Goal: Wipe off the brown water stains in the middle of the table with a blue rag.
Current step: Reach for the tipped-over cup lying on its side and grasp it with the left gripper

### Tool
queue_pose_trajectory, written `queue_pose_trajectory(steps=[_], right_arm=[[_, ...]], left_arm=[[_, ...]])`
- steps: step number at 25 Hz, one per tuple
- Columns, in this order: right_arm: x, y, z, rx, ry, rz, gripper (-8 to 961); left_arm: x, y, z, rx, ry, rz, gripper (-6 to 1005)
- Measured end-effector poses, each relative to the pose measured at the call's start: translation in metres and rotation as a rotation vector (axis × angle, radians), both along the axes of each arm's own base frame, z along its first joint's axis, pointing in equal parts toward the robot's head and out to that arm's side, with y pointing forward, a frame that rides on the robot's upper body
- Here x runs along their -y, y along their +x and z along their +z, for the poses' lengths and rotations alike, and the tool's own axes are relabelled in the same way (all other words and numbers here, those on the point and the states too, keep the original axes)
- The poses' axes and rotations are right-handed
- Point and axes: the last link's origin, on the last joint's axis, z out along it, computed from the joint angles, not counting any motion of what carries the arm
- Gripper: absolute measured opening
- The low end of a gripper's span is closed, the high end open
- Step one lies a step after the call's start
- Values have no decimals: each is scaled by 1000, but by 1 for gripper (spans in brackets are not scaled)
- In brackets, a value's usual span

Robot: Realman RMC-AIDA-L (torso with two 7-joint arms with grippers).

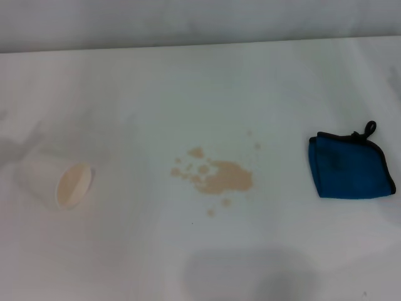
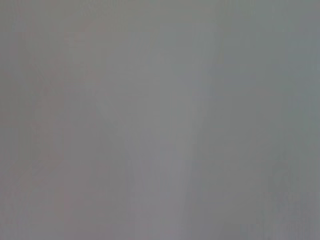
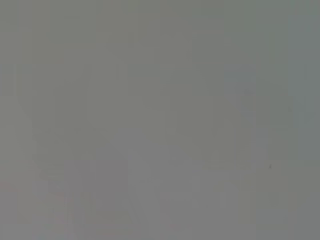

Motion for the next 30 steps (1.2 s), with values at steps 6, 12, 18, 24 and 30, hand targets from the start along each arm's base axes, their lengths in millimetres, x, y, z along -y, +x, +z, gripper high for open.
queue_pose_trajectory(steps=[6,12,18,24,30], right_arm=[[8,7,-2,-17,-6,-25,842],[6,4,-5,-19,-15,-13,841],[4,2,-4,-22,-10,-8,840],[5,3,-5,-24,-12,-9,840],[11,3,-6,-31,-5,8,841]], left_arm=[[0,9,43,-66,-124,-22,874],[1,17,78,-189,-280,6,875],[-12,29,72,-371,-424,49,873],[-26,47,51,-513,-532,50,871],[-24,70,56,-586,-533,-13,869]])
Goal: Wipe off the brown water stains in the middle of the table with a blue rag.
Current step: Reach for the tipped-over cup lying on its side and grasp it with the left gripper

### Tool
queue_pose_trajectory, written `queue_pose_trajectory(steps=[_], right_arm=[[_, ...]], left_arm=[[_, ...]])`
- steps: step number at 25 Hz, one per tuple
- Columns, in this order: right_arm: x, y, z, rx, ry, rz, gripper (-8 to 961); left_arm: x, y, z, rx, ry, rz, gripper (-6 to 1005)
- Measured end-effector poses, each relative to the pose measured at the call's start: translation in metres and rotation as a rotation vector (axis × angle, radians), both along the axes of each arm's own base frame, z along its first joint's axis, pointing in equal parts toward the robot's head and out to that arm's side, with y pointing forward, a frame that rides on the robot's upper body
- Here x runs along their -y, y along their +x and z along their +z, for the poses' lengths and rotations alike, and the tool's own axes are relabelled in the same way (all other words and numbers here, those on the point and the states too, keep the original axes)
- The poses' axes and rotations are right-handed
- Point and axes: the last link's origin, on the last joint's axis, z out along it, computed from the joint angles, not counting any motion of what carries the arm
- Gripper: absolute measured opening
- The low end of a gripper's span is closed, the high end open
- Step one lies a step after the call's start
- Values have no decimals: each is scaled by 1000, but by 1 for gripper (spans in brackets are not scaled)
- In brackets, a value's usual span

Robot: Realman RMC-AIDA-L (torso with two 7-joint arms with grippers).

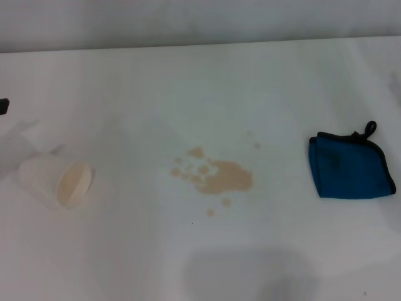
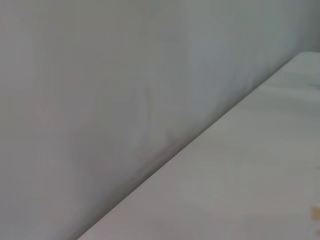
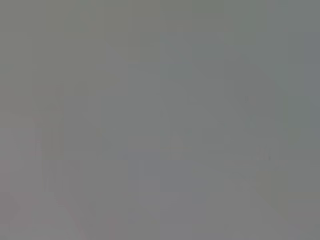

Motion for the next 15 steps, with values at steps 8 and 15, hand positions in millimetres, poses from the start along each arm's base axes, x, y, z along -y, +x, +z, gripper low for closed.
queue_pose_trajectory(steps=[8,15], right_arm=[[4,0,0,1,2,11,840],[10,4,-3,-6,0,-6,841]], left_arm=[[11,24,9,-60,-58,-55,866],[21,29,-4,-166,-104,-26,863]])
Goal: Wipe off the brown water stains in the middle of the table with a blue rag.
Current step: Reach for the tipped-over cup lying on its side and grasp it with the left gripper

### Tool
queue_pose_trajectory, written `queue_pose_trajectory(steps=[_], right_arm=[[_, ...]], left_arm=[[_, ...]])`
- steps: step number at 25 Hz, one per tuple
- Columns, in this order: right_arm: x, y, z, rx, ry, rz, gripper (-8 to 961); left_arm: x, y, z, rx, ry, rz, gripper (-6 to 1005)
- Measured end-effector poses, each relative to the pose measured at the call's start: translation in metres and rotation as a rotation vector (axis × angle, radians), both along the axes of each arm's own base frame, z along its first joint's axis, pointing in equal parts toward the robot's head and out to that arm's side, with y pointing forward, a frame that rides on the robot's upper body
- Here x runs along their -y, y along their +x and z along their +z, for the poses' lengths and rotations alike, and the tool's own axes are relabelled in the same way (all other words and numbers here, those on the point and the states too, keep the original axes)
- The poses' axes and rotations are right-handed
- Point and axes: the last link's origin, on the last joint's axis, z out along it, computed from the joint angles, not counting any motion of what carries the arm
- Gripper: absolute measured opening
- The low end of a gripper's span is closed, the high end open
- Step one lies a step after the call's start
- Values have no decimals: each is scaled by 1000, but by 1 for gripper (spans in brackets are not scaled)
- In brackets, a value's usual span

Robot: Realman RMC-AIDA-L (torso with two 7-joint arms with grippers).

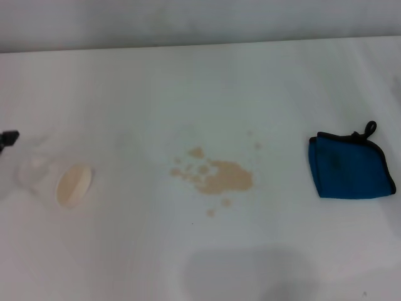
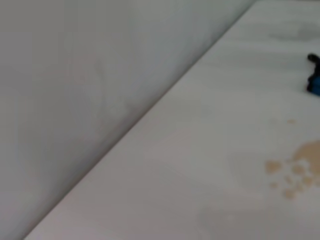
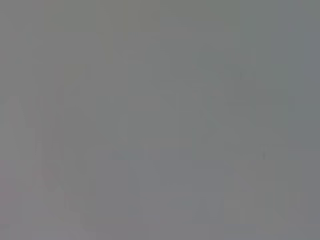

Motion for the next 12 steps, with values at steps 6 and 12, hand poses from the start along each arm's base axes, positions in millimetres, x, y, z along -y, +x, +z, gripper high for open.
queue_pose_trajectory(steps=[6,12], right_arm=[[1,2,-6,-13,-18,-17,840],[4,4,-7,-15,-20,-24,840]], left_arm=[[8,4,-18,-83,-46,-29,861],[8,5,-28,-127,-93,-39,859]])
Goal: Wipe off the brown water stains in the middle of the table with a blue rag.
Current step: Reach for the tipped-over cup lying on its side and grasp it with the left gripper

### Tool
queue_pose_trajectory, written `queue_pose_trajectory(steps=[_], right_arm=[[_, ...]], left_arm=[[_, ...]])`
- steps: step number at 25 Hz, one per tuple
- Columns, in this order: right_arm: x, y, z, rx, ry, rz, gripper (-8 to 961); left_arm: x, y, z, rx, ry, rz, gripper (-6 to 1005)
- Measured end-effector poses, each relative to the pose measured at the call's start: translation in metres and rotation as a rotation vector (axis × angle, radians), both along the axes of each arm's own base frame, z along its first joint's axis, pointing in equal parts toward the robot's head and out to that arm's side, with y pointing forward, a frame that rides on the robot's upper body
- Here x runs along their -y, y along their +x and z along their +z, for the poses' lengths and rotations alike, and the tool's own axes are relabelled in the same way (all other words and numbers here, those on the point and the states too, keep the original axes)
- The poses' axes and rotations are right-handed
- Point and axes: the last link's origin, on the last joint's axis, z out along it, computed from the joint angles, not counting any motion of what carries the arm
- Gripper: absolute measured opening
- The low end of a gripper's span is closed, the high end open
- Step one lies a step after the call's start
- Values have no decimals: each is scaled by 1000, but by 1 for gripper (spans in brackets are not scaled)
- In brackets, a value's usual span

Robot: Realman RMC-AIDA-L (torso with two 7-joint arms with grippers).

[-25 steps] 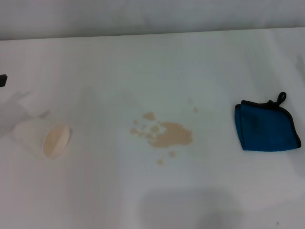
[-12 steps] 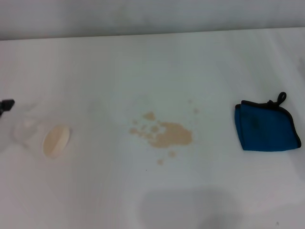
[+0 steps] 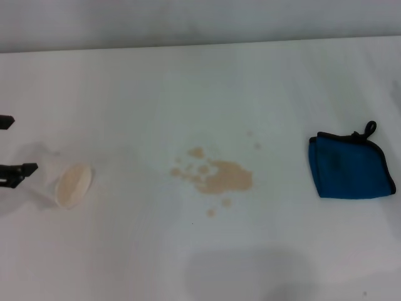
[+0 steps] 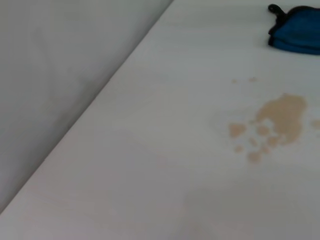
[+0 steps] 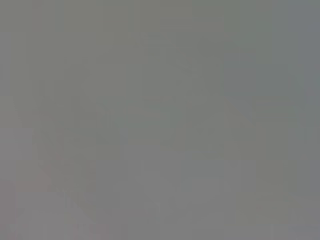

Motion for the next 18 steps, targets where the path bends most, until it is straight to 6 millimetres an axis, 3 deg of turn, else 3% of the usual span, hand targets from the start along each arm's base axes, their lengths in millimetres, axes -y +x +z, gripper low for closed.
queue_pose_trajectory(steps=[18], right_arm=[[2,3,4,-3,9,-11,841]], left_arm=[[3,-25,1,-154,-71,-14,854]])
